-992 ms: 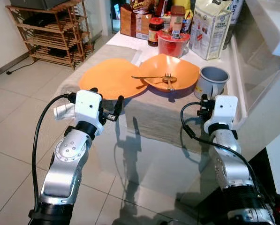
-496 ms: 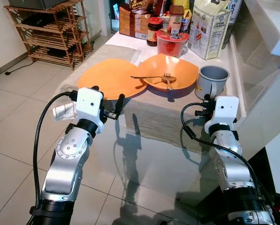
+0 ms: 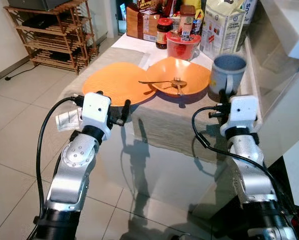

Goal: Setting the table

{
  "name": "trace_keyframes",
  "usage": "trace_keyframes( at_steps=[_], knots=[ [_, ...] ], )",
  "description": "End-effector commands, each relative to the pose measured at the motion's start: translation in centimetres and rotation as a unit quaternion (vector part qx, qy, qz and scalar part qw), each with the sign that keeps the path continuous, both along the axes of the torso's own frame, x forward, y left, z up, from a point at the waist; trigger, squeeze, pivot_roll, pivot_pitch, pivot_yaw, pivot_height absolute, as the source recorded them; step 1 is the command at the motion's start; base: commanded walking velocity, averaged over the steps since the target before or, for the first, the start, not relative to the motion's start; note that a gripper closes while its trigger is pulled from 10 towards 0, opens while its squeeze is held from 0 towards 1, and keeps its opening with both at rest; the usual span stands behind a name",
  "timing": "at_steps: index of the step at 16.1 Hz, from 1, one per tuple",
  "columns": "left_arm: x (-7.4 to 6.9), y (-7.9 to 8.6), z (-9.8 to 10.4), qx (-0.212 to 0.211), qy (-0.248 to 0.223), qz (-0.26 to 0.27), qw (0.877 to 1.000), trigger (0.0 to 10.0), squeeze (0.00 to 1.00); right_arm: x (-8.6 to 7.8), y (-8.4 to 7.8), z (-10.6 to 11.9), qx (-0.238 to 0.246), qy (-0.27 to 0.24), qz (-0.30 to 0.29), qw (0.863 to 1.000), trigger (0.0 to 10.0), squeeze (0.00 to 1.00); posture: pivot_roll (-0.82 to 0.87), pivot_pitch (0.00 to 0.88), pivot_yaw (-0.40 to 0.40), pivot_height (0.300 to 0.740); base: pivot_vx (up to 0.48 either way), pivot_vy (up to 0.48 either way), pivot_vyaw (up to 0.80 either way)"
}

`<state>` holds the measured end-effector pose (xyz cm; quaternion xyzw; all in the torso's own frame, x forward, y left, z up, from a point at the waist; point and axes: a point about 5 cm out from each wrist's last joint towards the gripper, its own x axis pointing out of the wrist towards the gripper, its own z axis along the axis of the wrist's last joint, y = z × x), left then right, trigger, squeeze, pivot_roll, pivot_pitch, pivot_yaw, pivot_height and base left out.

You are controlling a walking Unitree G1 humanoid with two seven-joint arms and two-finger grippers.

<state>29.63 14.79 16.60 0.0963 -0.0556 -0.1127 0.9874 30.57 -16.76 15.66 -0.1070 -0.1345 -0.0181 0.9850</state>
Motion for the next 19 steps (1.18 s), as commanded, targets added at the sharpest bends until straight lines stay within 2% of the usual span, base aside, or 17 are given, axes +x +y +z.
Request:
trace_keyframes(
  at_steps=[1, 2, 7, 12, 19],
  knots=[
    [0.2, -0.1, 0.3, -0.001, -0.010, -0.003, 1.000, 10.0, 0.00, -0.4, -0.1, 0.8, -0.013, -0.025, 0.000, 1.000, 0.0, 0.13, 0.00, 0.003, -0.010, 0.740, 0.000, 0.000, 0.00],
    [0.0, -0.5, 0.5, -0.017, -0.007, -0.020, 1.000, 10.0, 0.00, -1.1, -0.4, 0.8, -0.018, -0.029, -0.008, 0.999, 0.0, 0.13, 0.00, 0.002, -0.010, 0.740, 0.000, 0.000, 0.00],
    [0.1, -1.0, 1.0, -0.025, -0.016, -0.028, 0.999, 10.0, 0.00, -2.9, -0.6, -0.2, -0.009, -0.010, -0.021, 1.000, 0.0, 0.13, -0.01, 0.002, -0.008, 0.740, 0.000, 0.000, 0.00],
    [0.4, -1.2, 1.0, -0.025, -0.014, -0.030, 0.999, 10.0, 0.00, -3.0, -0.5, -0.4, -0.008, 0.002, -0.020, 1.000, 0.0, 0.14, -0.02, 0.002, -0.008, 0.740, -0.278, 0.000, 0.00],
    [0.3, -1.4, 1.4, -0.028, -0.027, -0.049, 0.998, 10.0, 0.00, -3.1, -0.5, -0.7, -0.009, 0.014, -0.017, 1.000, 0.0, 0.13, -0.02, 0.011, -0.007, 0.740, 0.000, 0.000, 0.00]
  ],
)
